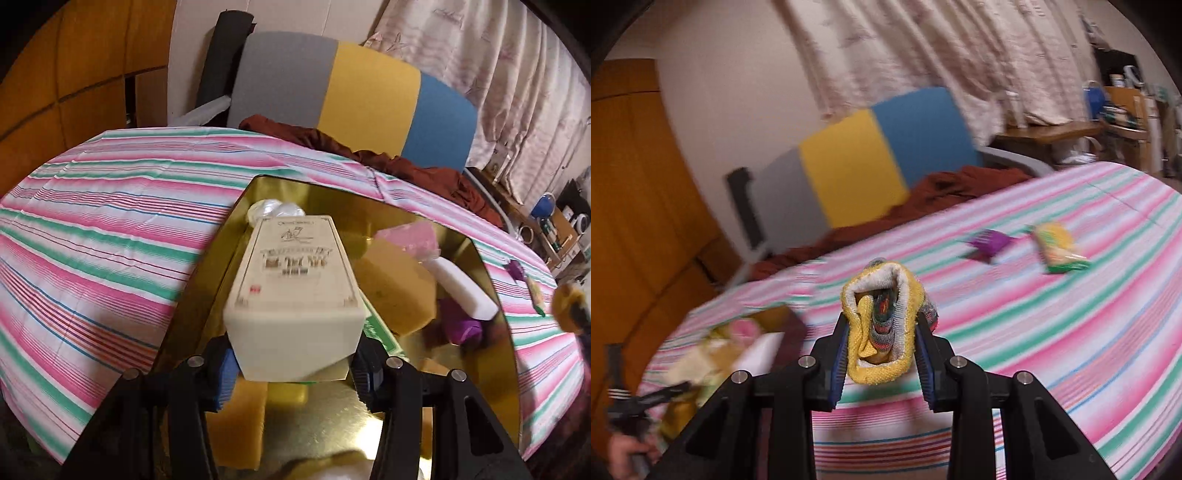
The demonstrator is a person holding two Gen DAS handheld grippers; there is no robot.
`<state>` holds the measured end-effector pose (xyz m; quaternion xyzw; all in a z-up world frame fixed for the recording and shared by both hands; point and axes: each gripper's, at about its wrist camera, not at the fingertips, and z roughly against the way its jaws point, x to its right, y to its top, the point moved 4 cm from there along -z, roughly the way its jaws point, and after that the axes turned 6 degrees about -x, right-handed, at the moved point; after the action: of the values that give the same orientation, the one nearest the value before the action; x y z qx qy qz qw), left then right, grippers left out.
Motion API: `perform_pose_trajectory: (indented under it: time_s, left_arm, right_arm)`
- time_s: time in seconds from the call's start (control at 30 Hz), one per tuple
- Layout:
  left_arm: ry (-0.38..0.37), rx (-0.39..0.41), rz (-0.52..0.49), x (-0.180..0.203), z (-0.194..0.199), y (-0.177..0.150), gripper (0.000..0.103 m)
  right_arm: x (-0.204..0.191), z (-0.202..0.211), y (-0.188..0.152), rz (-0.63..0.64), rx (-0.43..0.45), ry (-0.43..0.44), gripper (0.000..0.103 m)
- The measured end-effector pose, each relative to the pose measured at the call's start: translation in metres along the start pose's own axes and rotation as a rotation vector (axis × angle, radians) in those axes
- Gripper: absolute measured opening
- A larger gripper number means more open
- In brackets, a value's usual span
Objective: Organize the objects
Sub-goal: 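Carry the box and yellow sock into the gold tray and release both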
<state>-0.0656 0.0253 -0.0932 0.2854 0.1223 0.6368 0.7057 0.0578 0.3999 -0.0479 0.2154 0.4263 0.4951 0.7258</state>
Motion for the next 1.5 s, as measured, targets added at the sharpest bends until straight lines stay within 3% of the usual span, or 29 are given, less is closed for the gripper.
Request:
perform_pose_trajectory:
  time_s: [0.07,0.1,0.3,0.47,0.6,0.77,0.9,1.3,1.5]
  left_arm:
    - [0.026,-0.015,-0.002,-0.001,-0.004,-0.001,0.058]
    - [0.033,-0.020,0.004,-0.002,-0.004,-0.001,0.068]
    - [-0.025,0.054,0.105,-0.008,0.029,-0.019,0.100]
    - [-0.023,0.135,0.151,-0.017,0.056,-0.026,0.101]
    - [-0.023,0.142,0.165,-0.018,0.064,-0.027,0.102]
    - [-0.025,0.147,0.168,-0.016,0.068,-0.029,0.102]
    - [-0.037,0.135,0.177,-0.015,0.067,-0.033,0.102]
    - [-0.082,0.108,0.134,0.018,0.068,-0.040,0.103]
    - [-0.123,0.082,0.078,0.046,0.068,-0.043,0.103]
  right_arm:
    - [-0.026,0.003,0.000,0.024,-0.011,0.071,0.032]
    - [-0.041,0.005,-0.001,0.044,-0.023,0.116,0.032]
    - [-0.109,0.001,-0.026,0.172,-0.131,0.251,0.032]
    - [-0.138,-0.018,-0.050,0.256,-0.221,0.242,0.032]
    - [-0.155,-0.038,-0.068,0.300,-0.271,0.226,0.032]
    - [-0.157,-0.052,-0.075,0.362,-0.302,0.082,0.038]
    - [-0.156,-0.050,-0.072,0.379,-0.281,0.032,0.047]
    - [-0.130,-0.034,-0.062,0.274,-0.248,0.055,0.047]
    - [-0.102,-0.032,-0.054,0.219,-0.236,0.005,0.047]
